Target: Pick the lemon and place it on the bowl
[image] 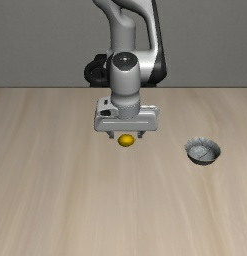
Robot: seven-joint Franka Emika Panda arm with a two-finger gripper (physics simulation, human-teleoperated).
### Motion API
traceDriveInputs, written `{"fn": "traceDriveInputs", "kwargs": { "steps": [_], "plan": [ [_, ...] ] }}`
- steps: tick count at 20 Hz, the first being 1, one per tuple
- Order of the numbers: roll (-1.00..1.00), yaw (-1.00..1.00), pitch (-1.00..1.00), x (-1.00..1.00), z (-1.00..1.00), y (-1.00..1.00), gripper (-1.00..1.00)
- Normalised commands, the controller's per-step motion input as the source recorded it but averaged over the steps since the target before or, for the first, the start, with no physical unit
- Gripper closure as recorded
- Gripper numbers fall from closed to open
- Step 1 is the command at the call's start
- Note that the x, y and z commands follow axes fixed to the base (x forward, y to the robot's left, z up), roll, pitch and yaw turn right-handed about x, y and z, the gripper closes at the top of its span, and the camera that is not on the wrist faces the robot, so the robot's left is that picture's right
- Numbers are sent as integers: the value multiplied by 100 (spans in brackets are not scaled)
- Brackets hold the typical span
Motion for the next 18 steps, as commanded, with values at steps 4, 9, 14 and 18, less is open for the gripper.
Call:
{"fn": "traceDriveInputs", "kwargs": {
  "steps": [4,9,14,18],
  "plan": [
    [0,0,0,0,-50,0,100],
    [0,0,0,0,0,0,100],
    [0,0,0,0,20,0,100],
    [0,0,0,0,0,0,100]
  ]
}}
